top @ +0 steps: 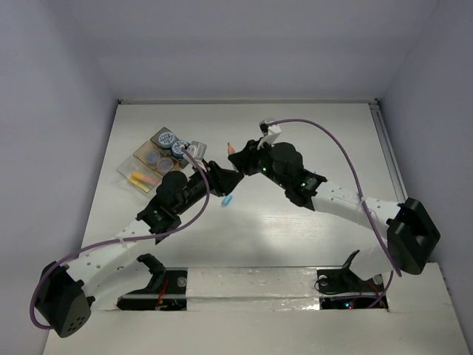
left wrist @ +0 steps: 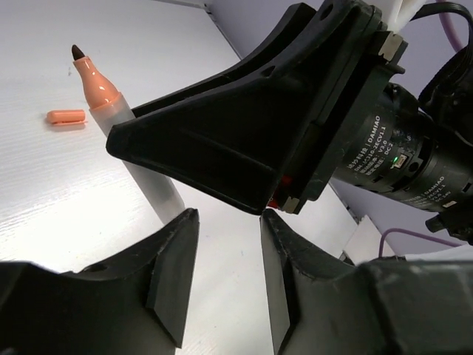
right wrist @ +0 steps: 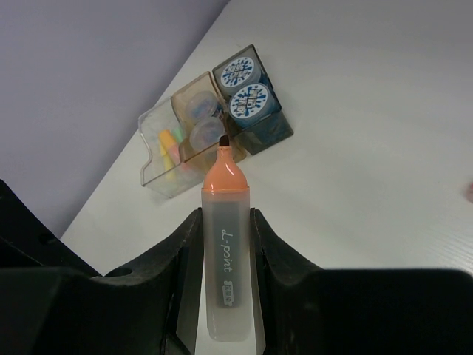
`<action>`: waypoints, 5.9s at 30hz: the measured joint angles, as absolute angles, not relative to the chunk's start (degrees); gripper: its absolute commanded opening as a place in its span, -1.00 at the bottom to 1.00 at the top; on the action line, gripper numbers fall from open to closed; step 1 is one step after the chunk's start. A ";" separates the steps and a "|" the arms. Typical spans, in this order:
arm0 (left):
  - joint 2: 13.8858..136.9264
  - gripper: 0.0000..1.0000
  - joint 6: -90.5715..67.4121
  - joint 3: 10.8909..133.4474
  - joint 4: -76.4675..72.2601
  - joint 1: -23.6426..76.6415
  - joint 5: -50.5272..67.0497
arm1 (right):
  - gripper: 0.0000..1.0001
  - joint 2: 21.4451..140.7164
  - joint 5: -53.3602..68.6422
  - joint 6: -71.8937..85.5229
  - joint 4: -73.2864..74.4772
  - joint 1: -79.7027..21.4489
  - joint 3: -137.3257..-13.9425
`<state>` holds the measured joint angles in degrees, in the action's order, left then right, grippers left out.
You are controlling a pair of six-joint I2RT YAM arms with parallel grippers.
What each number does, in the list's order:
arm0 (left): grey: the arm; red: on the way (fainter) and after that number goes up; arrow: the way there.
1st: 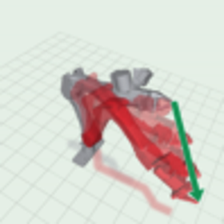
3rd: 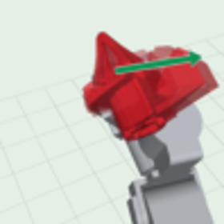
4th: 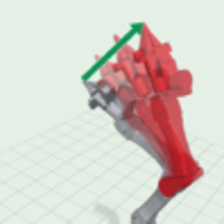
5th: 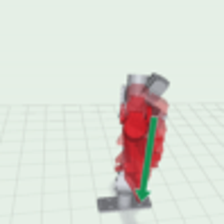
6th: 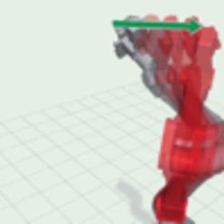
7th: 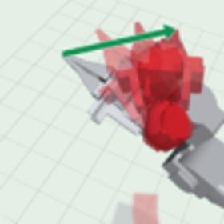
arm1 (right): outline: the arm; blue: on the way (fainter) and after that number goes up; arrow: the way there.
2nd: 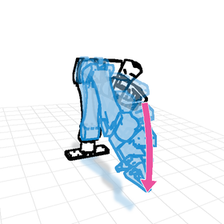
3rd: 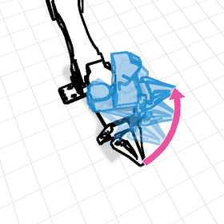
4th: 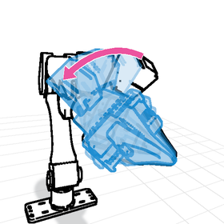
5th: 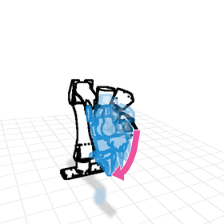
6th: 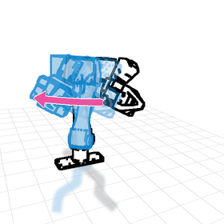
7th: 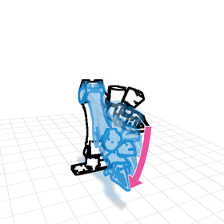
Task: Sort the stationery into containers
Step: Close the pen cap on the pen.
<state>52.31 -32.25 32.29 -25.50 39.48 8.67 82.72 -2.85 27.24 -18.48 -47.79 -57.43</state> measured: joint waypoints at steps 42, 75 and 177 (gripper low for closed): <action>54.33 0.03 -31.14 29.87 -29.63 37.39 9.08 | -0.99 79.81 -0.38 28.32 -18.50 -47.35 -57.08; 52.71 -1.00 -30.96 27.14 -30.24 37.74 3.57 | -0.01 78.19 4.32 25.80 -12.21 -46.52 -56.86; 51.64 -1.00 -49.39 24.56 -51.59 27.42 46.76 | -1.00 90.83 40.36 68.90 -72.34 -35.35 -56.40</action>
